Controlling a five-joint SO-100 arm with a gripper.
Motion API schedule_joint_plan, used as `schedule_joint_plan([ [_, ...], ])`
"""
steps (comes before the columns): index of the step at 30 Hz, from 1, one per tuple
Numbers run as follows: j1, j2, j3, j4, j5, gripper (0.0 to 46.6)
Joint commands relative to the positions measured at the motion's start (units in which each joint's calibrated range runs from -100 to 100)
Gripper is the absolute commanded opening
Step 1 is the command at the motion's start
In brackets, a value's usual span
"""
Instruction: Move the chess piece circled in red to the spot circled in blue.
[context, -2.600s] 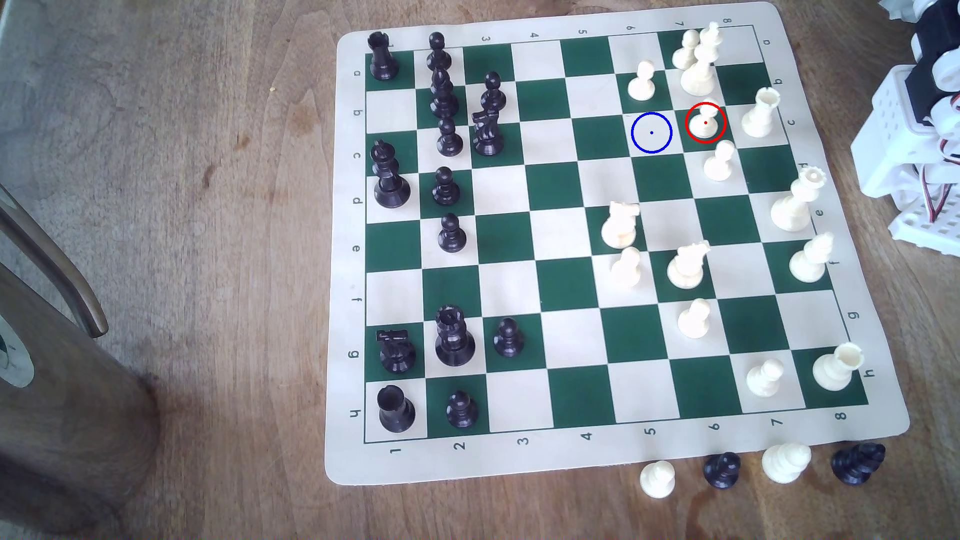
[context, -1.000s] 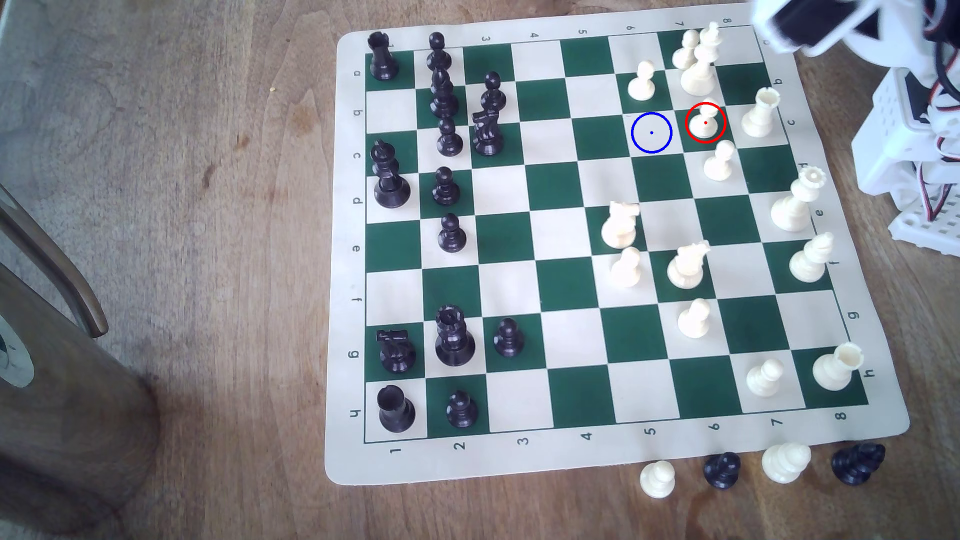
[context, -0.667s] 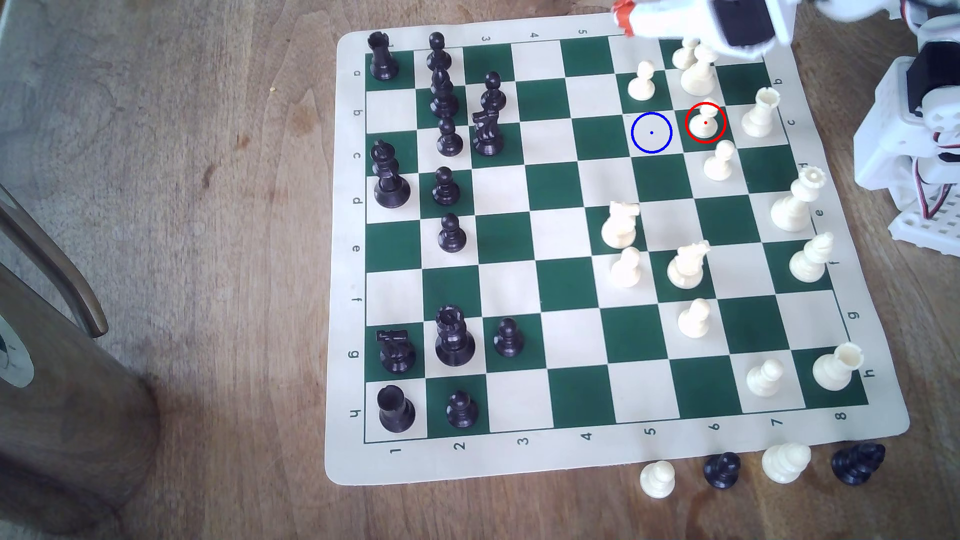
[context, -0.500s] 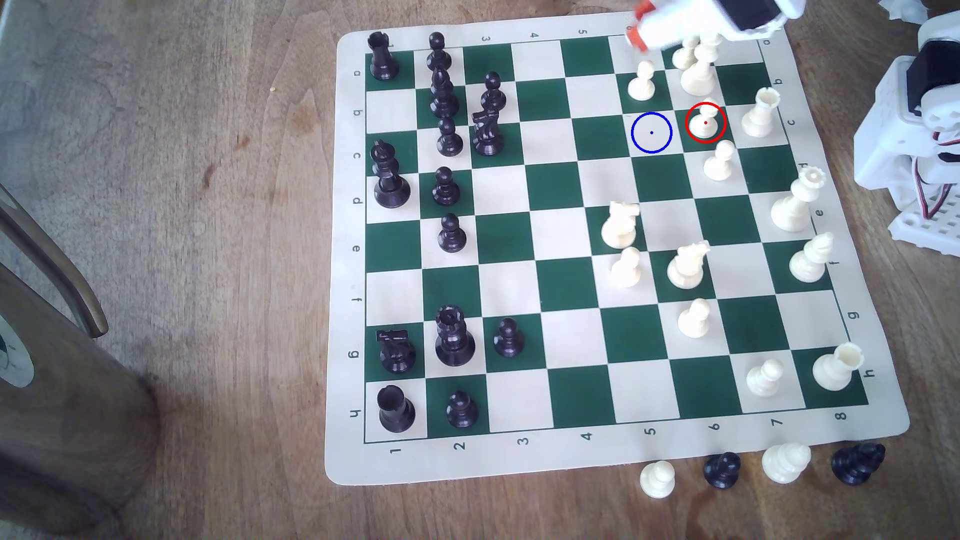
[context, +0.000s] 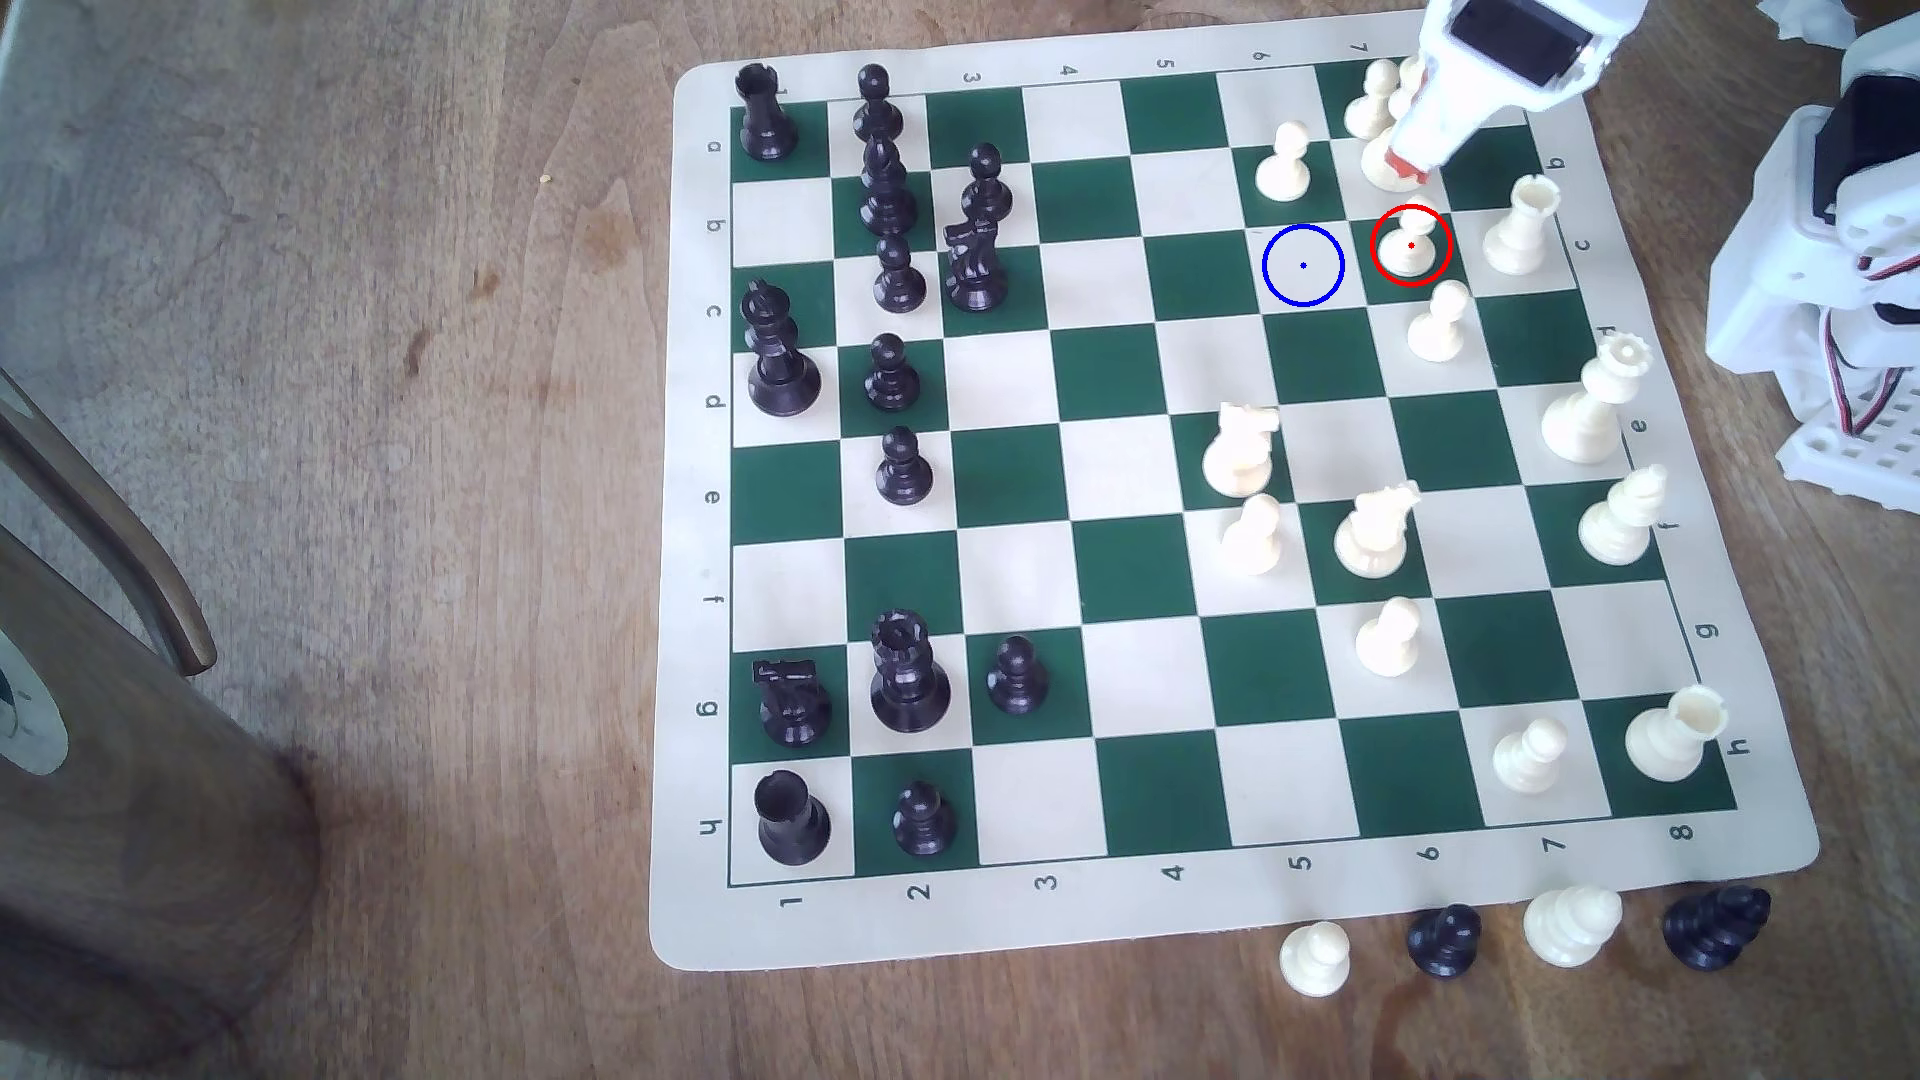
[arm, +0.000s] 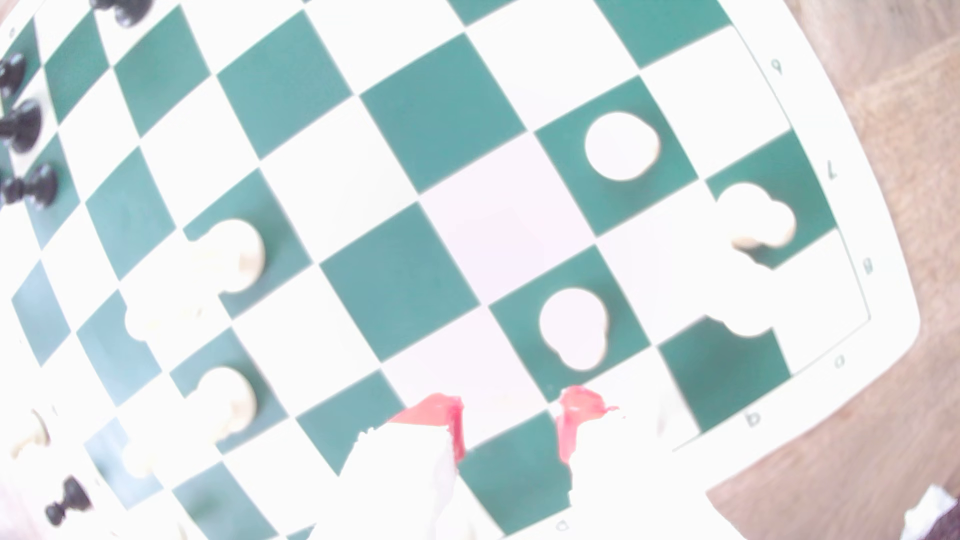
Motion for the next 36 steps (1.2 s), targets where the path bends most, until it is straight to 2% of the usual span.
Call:
schedule_joint_plan([
  [1,1.16,1.54,0.63,-1.12,0.44,11.3],
  [7,4.44,3.75,5.17,-4.48,0.63,12.8],
  [15,4.44,3.83,11.60,-10.62,0.24,16.1],
  [31,5.93,6.72,16.41,-18.24,1.22,15.3],
  [36,6.09,8.33,17.41,-19.46,1.47,13.5],
])
